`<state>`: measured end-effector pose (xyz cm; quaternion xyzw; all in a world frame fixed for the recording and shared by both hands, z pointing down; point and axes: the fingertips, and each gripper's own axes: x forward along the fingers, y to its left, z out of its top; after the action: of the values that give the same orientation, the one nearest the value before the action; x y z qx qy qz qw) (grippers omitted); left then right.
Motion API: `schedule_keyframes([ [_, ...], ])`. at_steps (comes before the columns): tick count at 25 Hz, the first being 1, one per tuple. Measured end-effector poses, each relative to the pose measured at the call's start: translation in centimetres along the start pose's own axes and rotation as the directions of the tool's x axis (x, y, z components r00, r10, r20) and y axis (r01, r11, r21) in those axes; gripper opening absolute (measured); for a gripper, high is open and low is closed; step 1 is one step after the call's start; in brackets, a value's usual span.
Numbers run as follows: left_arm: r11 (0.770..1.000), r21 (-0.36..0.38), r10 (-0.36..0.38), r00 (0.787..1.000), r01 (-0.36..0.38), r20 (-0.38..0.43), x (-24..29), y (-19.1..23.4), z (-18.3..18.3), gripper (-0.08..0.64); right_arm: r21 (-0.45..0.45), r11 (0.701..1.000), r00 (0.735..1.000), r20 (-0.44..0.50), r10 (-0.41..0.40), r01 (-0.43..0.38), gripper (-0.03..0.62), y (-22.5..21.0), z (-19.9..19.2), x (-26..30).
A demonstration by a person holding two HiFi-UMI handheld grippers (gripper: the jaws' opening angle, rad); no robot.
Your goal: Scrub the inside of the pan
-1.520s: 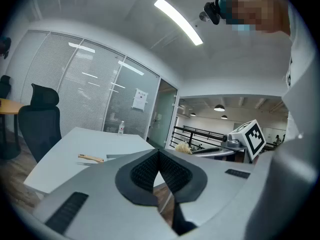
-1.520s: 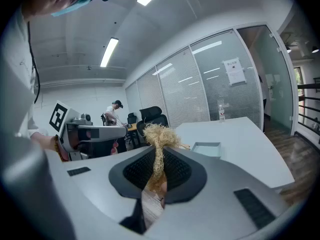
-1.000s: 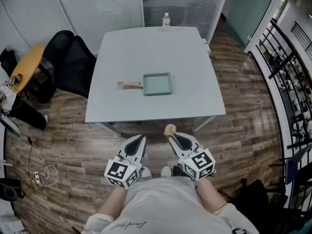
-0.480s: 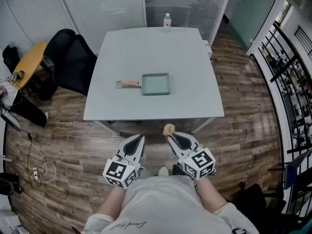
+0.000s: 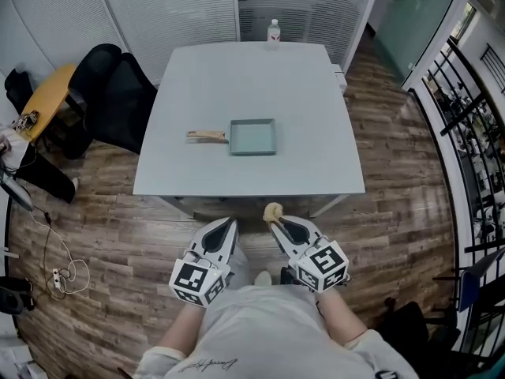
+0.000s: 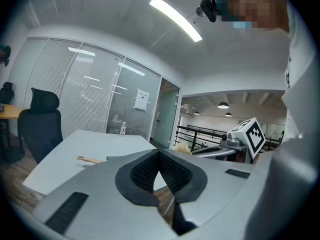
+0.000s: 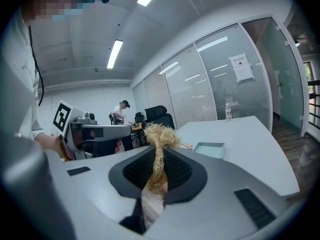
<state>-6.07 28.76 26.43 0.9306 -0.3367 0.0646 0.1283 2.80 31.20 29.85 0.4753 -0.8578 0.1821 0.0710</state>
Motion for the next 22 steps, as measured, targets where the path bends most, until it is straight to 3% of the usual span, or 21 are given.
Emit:
schedule_keyframes([
  [13, 0.999, 0.004, -0.037, 0.999, 0.037, -0.016, 7.0, 8.3, 1.9, 0.011, 0.022, 0.999, 0.999, -0.003, -0.047, 0.047, 0.061, -5.3, 3.1, 8.2],
  [22, 0.991, 0.012, -0.134, 0.991, 0.134, -0.012, 12.2, 14.3, 5.2, 0.011, 0.025, 0.996, 0.996, 0.011, -0.087, 0.087, 0.061, -8.5, 6.9, 15.3],
])
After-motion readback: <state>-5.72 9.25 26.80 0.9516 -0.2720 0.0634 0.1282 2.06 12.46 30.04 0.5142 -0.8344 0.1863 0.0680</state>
